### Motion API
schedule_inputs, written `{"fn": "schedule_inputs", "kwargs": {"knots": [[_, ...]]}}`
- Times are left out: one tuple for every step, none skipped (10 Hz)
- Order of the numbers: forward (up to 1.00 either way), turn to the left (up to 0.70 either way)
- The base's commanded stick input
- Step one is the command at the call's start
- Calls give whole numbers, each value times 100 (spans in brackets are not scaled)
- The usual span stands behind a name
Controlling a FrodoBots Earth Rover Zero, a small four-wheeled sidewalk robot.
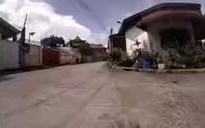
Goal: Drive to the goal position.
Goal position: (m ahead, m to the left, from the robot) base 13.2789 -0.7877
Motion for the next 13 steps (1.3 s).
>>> {"fn": "schedule_inputs", "kwargs": {"knots": [[70, 0], [70, 0], [70, 0], [70, 0], [70, 0], [70, 0], [70, 0], [70, 0], [70, 0], [70, 0], [70, 0], [70, 0], [70, 0]]}}
